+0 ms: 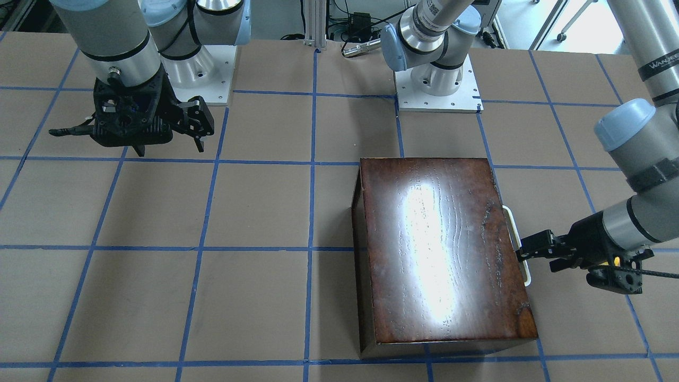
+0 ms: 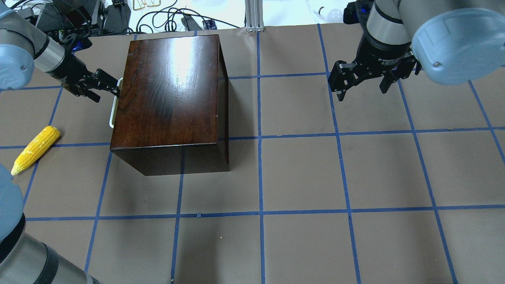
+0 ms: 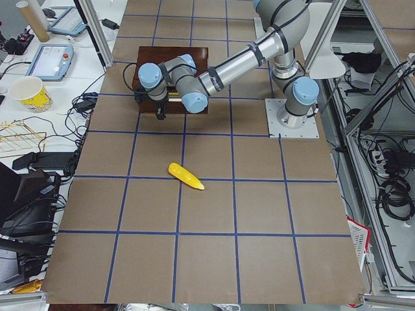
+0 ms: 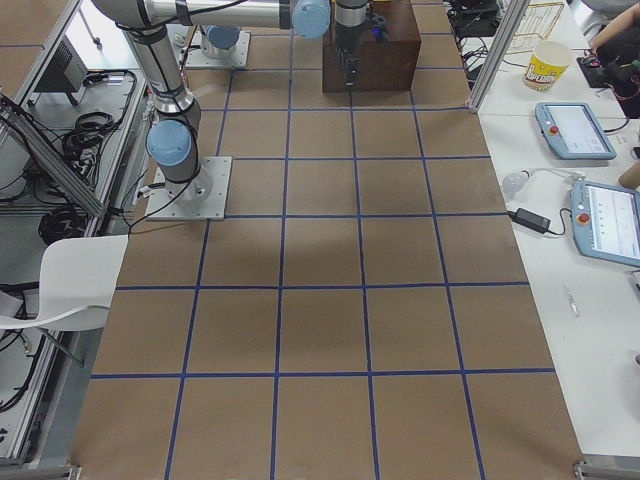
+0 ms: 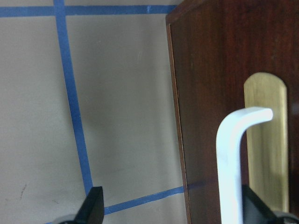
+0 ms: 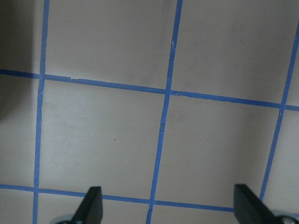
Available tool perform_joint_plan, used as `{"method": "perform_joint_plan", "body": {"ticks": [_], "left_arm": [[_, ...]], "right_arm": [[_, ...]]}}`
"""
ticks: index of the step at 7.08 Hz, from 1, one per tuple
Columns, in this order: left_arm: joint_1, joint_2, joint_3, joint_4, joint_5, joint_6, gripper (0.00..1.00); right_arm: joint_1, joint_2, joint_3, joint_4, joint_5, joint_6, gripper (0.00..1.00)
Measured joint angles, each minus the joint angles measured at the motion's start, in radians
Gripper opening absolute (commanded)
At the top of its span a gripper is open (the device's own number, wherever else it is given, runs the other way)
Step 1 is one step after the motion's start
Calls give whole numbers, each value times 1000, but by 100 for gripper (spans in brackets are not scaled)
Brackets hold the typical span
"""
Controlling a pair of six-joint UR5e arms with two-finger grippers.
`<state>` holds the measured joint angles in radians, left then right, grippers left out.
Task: Open drawer and put corn inside
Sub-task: 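Grasp the white drawer handle with the left gripper, then pull the drawer outward from the cabinet with the left gripper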
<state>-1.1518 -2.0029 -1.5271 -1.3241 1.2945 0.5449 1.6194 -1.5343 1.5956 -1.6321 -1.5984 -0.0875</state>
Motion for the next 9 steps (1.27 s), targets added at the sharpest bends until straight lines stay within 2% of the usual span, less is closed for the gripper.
{"method": "perform_joint_plan", "body": {"ticks": [9], "left_arm": [[58,-10,4,14,19,78,100]], "right_arm": [[2,0,0,0,0,0,100]]}}
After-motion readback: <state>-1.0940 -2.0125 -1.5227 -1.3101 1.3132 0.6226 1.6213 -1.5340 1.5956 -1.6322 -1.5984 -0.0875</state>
